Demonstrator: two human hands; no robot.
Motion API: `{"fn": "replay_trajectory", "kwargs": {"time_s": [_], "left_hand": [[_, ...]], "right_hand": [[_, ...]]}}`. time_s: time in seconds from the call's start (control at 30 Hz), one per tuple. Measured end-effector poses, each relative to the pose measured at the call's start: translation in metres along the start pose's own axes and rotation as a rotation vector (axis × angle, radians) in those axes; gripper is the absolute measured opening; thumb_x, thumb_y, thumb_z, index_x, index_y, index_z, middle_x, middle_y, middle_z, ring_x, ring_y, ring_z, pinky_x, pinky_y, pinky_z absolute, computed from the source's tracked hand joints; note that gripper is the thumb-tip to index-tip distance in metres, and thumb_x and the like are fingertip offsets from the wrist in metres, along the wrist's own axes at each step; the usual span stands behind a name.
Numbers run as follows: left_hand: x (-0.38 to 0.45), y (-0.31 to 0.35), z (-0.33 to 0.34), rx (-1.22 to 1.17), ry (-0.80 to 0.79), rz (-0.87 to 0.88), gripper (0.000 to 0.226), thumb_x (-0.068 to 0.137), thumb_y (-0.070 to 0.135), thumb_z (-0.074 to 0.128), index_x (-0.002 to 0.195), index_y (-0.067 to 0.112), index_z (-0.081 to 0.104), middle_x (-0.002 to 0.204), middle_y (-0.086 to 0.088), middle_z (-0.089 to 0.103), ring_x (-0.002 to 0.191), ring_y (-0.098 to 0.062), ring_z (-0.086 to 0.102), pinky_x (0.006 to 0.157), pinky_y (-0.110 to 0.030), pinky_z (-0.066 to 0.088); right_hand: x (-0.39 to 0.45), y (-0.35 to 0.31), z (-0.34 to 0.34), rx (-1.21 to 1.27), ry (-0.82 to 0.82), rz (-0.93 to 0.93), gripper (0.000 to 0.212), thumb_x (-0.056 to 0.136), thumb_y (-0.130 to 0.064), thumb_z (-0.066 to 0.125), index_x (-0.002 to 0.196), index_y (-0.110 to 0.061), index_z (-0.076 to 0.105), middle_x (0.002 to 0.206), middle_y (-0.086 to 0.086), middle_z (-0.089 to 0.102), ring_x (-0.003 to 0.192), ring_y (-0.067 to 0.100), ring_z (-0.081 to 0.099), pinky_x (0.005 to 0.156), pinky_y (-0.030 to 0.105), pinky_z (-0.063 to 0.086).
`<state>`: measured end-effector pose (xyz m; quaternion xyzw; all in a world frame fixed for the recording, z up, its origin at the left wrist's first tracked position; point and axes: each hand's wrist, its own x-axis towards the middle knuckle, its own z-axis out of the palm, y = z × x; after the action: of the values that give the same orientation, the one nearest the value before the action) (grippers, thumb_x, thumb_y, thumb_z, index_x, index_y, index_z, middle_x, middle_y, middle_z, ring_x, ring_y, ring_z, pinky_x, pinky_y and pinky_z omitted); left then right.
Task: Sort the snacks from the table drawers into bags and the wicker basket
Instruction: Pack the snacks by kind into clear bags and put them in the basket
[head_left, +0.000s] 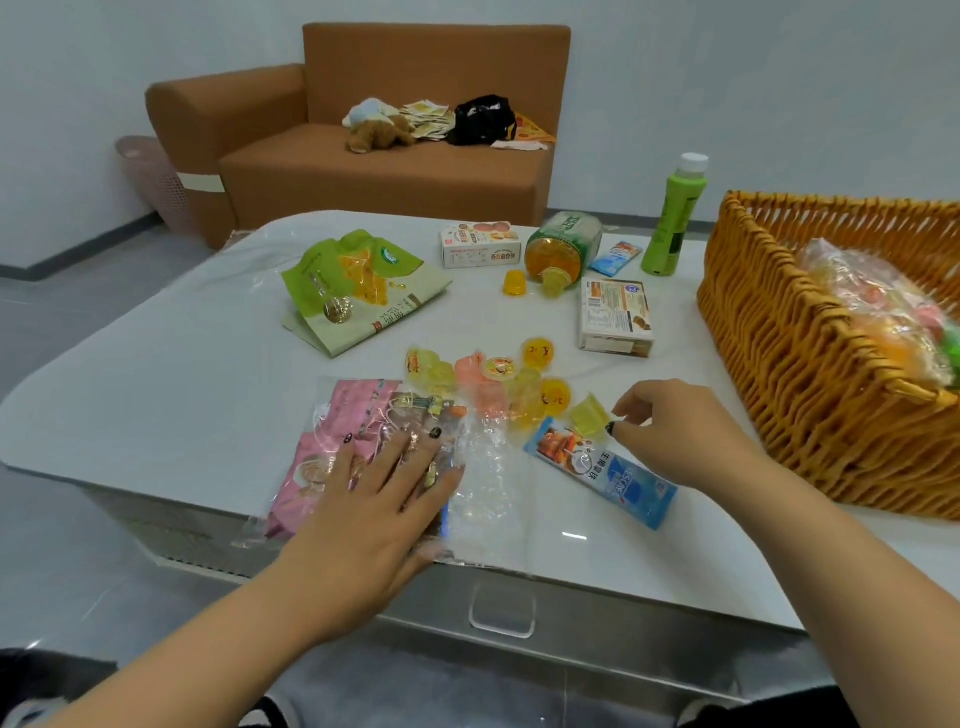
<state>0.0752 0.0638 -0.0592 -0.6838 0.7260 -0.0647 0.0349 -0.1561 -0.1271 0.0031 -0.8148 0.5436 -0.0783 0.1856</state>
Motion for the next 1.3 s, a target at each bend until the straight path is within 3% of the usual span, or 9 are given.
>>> {"fn": "replay_trajectory", "kwargs": {"time_s": [0.23, 0.4, 0.53, 0.67, 0.73, 0.83, 0.97, 1.1, 1.3], "left_hand": [[-0.007, -0.01, 0.009, 0.013, 0.125, 0.079, 0.049, 0.098, 0.038, 0.028, 0.146, 0.031, 0.037, 0.151, -0.008, 0.043, 0.139, -0.031, 0.031, 0.106, -0.059, 0.026], [0.003, -0.019, -0.005, -0.4, 0.227, 0.031, 0.049, 0.104, 0.041, 0.015, 0.149, 0.036, 0.034, 0.156, 0.007, 0.035, 0.145, -0.017, 0.029, 0.11, -0.061, 0.033], [0.016, -0.024, -0.029, -0.791, 0.556, -0.027, 0.044, 0.102, 0.023, 0.034, 0.136, 0.045, 0.05, 0.143, 0.028, 0.046, 0.137, 0.001, 0.038, 0.115, -0.027, 0.031], [0.024, -0.03, -0.056, -1.241, 0.801, -0.351, 0.033, 0.105, 0.034, 0.037, 0.133, 0.033, 0.055, 0.115, 0.025, 0.066, 0.095, -0.015, 0.067, 0.073, -0.013, 0.054], [0.026, -0.037, -0.068, -1.368, 0.865, -0.484, 0.036, 0.106, 0.028, 0.03, 0.133, 0.025, 0.053, 0.113, 0.016, 0.065, 0.061, -0.012, 0.058, 0.045, -0.012, 0.049], [0.025, -0.05, -0.078, -1.501, 0.918, -0.566, 0.036, 0.107, 0.037, 0.027, 0.125, 0.04, 0.058, 0.11, 0.014, 0.07, 0.071, -0.017, 0.068, 0.041, -0.029, 0.053], [0.023, -0.06, -0.082, -1.88, 0.858, -0.626, 0.04, 0.106, 0.034, 0.028, 0.128, 0.028, 0.061, 0.116, -0.002, 0.072, 0.103, -0.023, 0.07, 0.077, -0.039, 0.061], [0.019, -0.051, -0.082, -2.053, 0.653, -0.633, 0.041, 0.105, 0.035, 0.031, 0.113, 0.026, 0.07, 0.103, -0.001, 0.076, 0.087, -0.021, 0.074, 0.058, -0.036, 0.061], [0.026, -0.032, -0.067, -2.144, 0.319, -0.583, 0.043, 0.098, 0.041, 0.037, 0.118, 0.024, 0.071, 0.123, -0.013, 0.068, 0.116, -0.042, 0.06, 0.105, -0.063, 0.039]], "right_hand": [[0.001, 0.018, -0.012, 0.016, 0.072, 0.087, 0.028, 0.089, -0.029, 0.063, 0.114, -0.017, 0.065, 0.112, 0.002, 0.064, 0.096, 0.017, 0.056, 0.082, 0.027, 0.048], [-0.002, 0.018, -0.007, 0.01, 0.058, 0.098, 0.028, 0.089, -0.028, 0.062, 0.115, -0.017, 0.064, 0.112, 0.001, 0.064, 0.093, 0.015, 0.054, 0.081, 0.027, 0.049], [0.0, 0.016, -0.005, 0.016, 0.051, 0.089, 0.029, 0.089, -0.028, 0.062, 0.117, -0.018, 0.063, 0.112, 0.0, 0.064, 0.092, 0.013, 0.052, 0.078, 0.025, 0.047], [0.003, 0.01, -0.008, 0.039, 0.107, 0.041, 0.027, 0.091, -0.026, 0.06, 0.116, -0.018, 0.063, 0.112, -0.001, 0.064, 0.09, 0.011, 0.05, 0.077, 0.024, 0.04], [0.003, 0.004, -0.01, 0.08, 0.15, -0.02, 0.024, 0.092, -0.027, 0.058, 0.114, -0.02, 0.064, 0.107, -0.004, 0.065, 0.087, 0.009, 0.052, 0.074, 0.022, 0.04], [0.0, -0.011, -0.008, 0.187, 0.18, -0.154, 0.016, 0.093, -0.028, 0.058, 0.108, -0.026, 0.063, 0.092, -0.015, 0.06, 0.08, 0.001, 0.054, 0.062, 0.012, 0.037], [-0.008, -0.035, -0.003, 0.459, 0.172, -0.297, 0.018, 0.09, -0.024, 0.062, 0.107, -0.03, 0.062, 0.095, -0.019, 0.063, 0.088, -0.004, 0.059, 0.063, 0.005, 0.043], [-0.006, -0.048, 0.0, 0.735, 0.065, -0.256, 0.036, 0.085, -0.031, 0.068, 0.119, -0.031, 0.055, 0.11, -0.016, 0.063, 0.098, 0.001, 0.062, 0.074, 0.015, 0.051], [0.005, -0.047, 0.011, 1.293, -0.483, -0.073, 0.063, 0.079, -0.035, 0.066, 0.133, -0.008, 0.05, 0.127, 0.019, 0.06, 0.108, 0.03, 0.061, 0.079, 0.042, 0.054]]}}
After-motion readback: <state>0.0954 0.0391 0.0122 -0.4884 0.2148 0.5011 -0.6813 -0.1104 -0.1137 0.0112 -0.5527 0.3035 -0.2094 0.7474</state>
